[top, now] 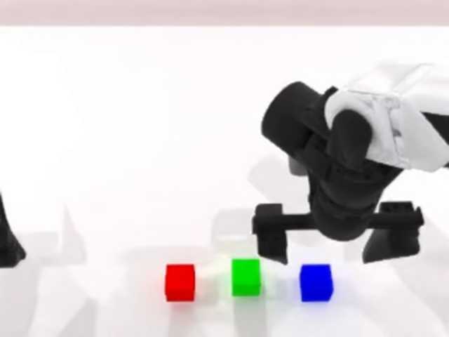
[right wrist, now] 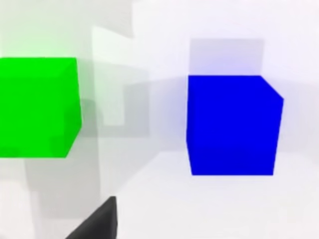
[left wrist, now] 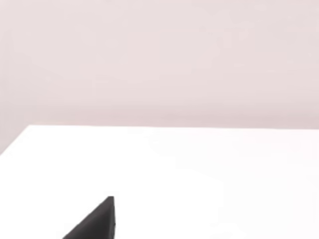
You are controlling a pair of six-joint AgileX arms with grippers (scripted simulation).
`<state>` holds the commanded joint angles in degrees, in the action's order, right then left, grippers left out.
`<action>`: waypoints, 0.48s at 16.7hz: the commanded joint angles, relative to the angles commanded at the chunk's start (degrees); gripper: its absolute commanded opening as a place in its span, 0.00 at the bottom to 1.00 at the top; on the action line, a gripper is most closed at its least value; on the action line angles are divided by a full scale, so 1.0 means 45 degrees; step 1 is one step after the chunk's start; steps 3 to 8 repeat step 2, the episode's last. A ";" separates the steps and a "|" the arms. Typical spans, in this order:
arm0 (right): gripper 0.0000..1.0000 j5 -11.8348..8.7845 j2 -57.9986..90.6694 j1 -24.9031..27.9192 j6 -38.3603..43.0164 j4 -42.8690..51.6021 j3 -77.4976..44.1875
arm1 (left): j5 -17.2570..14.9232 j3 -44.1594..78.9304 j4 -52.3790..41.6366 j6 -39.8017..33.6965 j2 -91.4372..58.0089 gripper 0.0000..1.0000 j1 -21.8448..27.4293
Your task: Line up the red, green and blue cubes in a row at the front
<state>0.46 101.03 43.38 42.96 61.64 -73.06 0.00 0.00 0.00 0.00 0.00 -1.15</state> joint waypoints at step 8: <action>1.00 0.0004 -0.0145 0.0000 -0.0018 0.0234 -0.0179 | 0.0000 0.0000 0.0000 0.0000 0.0000 1.00 0.0000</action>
